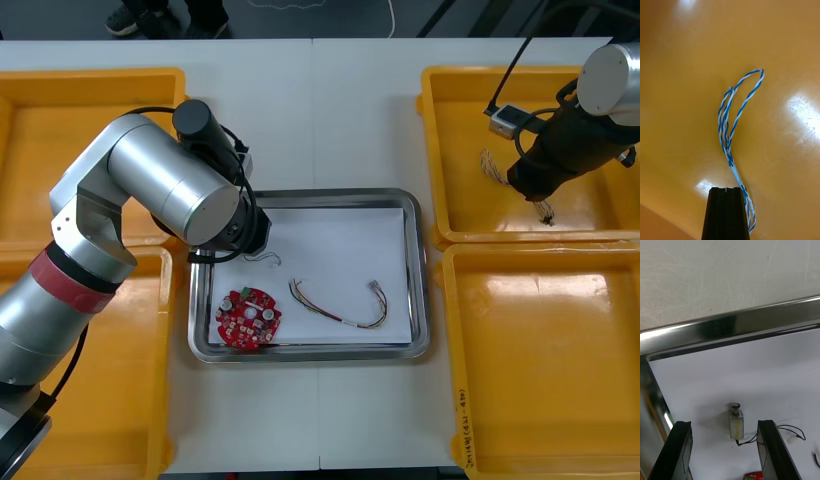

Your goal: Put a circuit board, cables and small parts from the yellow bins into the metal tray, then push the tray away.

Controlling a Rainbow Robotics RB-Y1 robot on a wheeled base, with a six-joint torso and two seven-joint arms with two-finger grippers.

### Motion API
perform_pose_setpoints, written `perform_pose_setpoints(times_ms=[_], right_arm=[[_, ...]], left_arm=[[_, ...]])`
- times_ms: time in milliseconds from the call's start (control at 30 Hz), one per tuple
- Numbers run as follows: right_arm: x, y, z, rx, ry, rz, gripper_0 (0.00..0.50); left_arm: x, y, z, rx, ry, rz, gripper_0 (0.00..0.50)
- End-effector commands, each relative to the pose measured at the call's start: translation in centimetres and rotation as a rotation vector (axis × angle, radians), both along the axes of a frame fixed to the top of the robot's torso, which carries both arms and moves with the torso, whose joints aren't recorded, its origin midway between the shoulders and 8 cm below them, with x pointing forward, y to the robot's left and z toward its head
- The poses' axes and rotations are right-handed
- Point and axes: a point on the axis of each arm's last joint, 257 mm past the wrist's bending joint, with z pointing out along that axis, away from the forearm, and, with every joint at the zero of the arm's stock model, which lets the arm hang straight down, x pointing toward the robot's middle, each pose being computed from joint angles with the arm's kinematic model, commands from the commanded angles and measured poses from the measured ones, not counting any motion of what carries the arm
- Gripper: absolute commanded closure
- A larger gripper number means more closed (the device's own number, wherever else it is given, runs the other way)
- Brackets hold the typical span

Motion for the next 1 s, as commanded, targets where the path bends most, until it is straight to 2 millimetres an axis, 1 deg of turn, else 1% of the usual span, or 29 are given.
perform_pose_setpoints(times_ms=[33, 67, 133, 167, 200, 233, 267, 300, 467, 500, 567, 600, 667, 767, 867, 1000], right_arm=[[1.7, 1.2, 4.7, 0.041, -0.061, -0.020, 0.500], [1.8, 1.2, 4.7, 0.039, -0.063, -0.015, 0.499], [2.0, 1.3, 4.8, 0.037, -0.075, -0.005, 0.150], [2.1, 1.2, 4.9, 0.034, -0.077, -0.004, 0.112], [2.1, 1.1, 4.9, 0.028, -0.081, -0.002, 0.035], [2.2, 1.0, 4.9, 0.022, -0.083, 0.004, 0.000], [2.2, 1.0, 4.9, 0.021, -0.084, 0.006, 0.000], [2.1, 1.0, 4.8, 0.015, -0.082, 0.013, 0.000], [2.7, 0.7, 4.9, -0.029, -0.112, 0.083, 0.000], [2.7, 0.6, 4.9, -0.030, -0.114, 0.085, 0.000], [2.8, 0.4, 4.4, -0.033, -0.118, 0.084, 0.000], [2.7, 0.4, 4.2, -0.033, -0.117, 0.085, 0.000], [2.8, 0.4, 3.9, -0.035, -0.125, 0.090, 0.000], [2.8, 0.3, 3.4, -0.044, -0.122, 0.096, 0.000], [2.5, 0.4, 2.6, -0.056, -0.111, 0.107, 0.000], [2.7, 0.6, 1.9, -0.071, -0.119, 0.119, 0.000]], left_arm=[[-0.2, -1.1, 3.9, -0.014, -0.039, -0.017, 0.000], [-0.4, -1.0, 4.6, -0.014, -0.032, -0.014, 0.000], [-0.8, -0.6, 6.0, -0.007, -0.018, -0.005, 0.000], [-0.8, -0.4, 6.4, -0.005, -0.013, -0.002, 0.000], [-1.1, -0.2, 7.1, 0.001, -0.004, 0.001, 0.000], [-1.2, 0.0, 7.9, 0.004, 0.000, 0.003, 0.000], [-1.3, 0.1, 8.2, 0.008, 0.005, 0.005, 0.000], [-1.4, 0.3, 9.0, 0.006, 0.008, 0.009, 0.000], [-0.3, -0.4, 13.3, -0.054, -0.055, -0.005, 0.000], [-0.2, -0.4, 13.7, -0.061, -0.059, -0.007, 0.000], [0.2, -0.3, 15.3, -0.078, -0.078, -0.011, 0.000], [0.2, -0.3, 15.7, -0.083, -0.082, -0.013, 0.000], [0.5, 0.2, 17.1, -0.102, -0.096, -0.008, 0.000], [0.8, 1.2, 18.7, -0.116, -0.116, 0.004, 0.000], [1.1, 2.3, 20.0, -0.112, -0.135, 0.014, 0.000], [1.2, 3.5, 21.4, -0.106, -0.145, 0.018, 0.000]])
